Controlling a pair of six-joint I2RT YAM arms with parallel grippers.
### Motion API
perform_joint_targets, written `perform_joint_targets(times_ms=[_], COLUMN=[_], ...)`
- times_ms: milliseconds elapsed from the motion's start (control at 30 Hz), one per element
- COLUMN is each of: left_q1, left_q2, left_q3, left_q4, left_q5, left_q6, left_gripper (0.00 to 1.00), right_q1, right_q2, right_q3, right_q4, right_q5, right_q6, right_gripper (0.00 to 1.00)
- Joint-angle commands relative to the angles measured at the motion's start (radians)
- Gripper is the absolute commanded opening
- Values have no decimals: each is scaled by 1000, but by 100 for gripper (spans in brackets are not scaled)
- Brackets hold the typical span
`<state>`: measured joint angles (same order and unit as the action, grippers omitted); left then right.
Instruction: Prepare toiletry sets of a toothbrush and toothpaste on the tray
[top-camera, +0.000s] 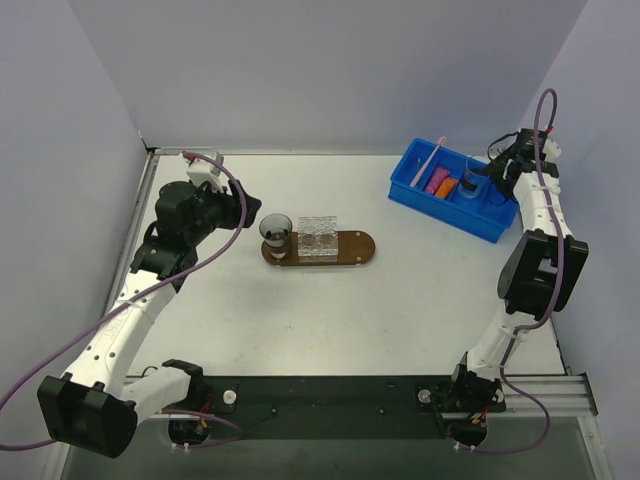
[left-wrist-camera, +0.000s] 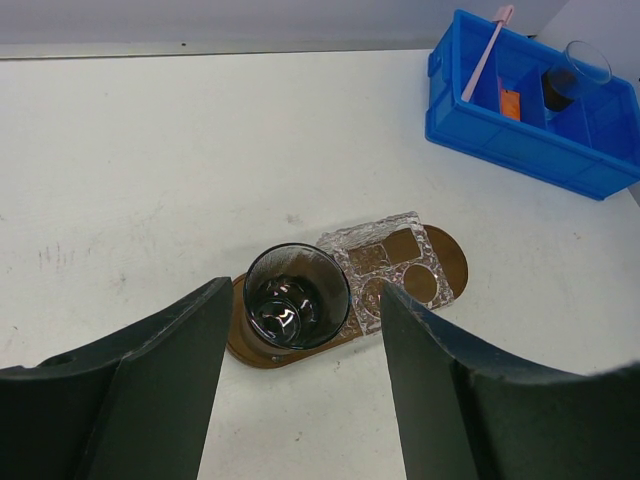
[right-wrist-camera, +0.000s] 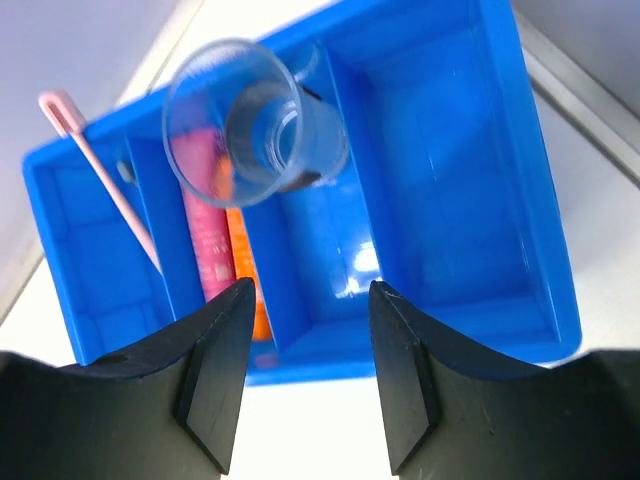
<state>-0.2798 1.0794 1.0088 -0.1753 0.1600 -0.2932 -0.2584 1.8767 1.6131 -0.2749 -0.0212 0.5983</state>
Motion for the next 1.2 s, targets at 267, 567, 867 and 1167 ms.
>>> perform_joint_targets(times_ms=[267,567,867,1167], left_q1=[1,-1,-1,-1], left_q2=[24,33,37,39], left_q3=[33,34,34,36], left_q4=[23,19,17,17], left_q5=[-13,-11,-11,-14], left_q6=[17,17,17,17], left_gripper=[70,70,70,70], right_q1=[7,16,16,18], right_q2=[179,226,262,272], right_q3=[245,232,215,217], right_q4=[19,16,14,20], right_q5=[79,122,122,106], right_q6=[80,58,57,58], right_gripper=[44,44,42,32])
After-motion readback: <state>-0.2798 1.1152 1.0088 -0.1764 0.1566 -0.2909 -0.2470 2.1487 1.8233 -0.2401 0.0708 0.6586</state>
